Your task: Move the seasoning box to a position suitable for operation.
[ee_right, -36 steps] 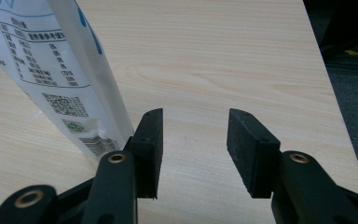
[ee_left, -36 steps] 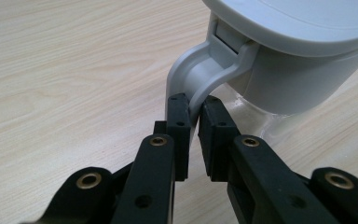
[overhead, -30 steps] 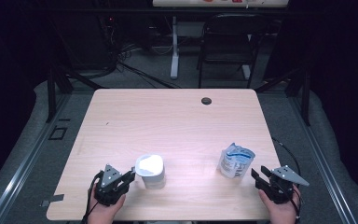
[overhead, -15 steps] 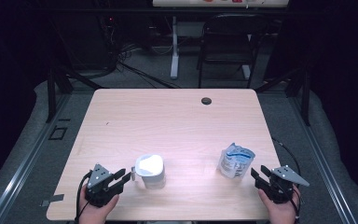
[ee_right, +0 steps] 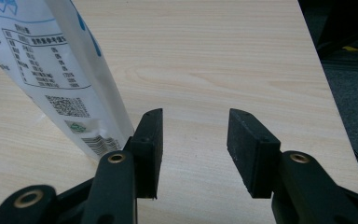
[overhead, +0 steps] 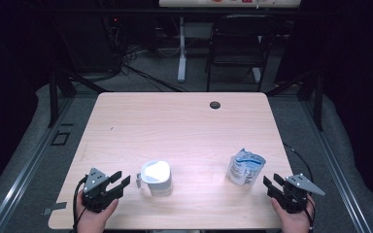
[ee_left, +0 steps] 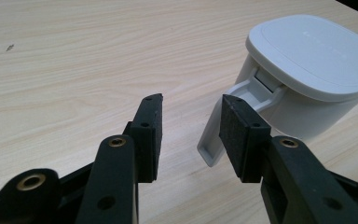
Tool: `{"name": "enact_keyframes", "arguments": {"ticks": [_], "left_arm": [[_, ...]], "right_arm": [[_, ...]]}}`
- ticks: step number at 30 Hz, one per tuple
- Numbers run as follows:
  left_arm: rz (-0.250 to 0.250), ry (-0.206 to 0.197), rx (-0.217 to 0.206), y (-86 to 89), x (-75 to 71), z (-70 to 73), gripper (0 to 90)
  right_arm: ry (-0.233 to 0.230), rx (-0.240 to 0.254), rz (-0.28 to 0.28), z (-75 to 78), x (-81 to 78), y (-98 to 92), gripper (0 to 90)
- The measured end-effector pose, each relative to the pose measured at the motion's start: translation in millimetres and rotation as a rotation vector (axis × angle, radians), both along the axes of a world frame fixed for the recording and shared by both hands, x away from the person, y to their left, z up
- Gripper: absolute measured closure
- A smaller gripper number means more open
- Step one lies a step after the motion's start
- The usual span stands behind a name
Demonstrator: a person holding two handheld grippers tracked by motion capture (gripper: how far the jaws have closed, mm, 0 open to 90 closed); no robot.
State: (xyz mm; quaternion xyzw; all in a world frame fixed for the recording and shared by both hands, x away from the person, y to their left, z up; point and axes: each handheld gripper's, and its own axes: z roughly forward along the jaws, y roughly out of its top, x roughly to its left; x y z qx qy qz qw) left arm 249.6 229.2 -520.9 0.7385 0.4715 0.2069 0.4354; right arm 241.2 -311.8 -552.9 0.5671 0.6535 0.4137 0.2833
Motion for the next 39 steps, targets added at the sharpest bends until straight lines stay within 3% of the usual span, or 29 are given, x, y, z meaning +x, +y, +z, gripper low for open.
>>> {"name": "enact_keyframes", "arguments": {"ticks": [19,31,35,39], "left_arm": [[0.031,-0.023,-0.025,4.9,-1.3,2.4,54.9],[0.032,0.000,-0.037,7.3,3.6,-1.3,54.0],[0.041,-0.019,-0.014,9.0,2.2,2.2,54.0],[0.054,-0.032,-0.029,12.0,1.1,5.1,54.0]], "right_arm": [[-0.014,0.000,-0.004,2.8,-0.6,1.3,55.5],[-0.016,0.004,0.002,2.3,1.6,3.6,55.1],[-0.018,0.003,0.000,4.0,0.9,1.8,55.1],[-0.019,0.008,-0.009,2.7,0.7,2.3,55.1]]}}
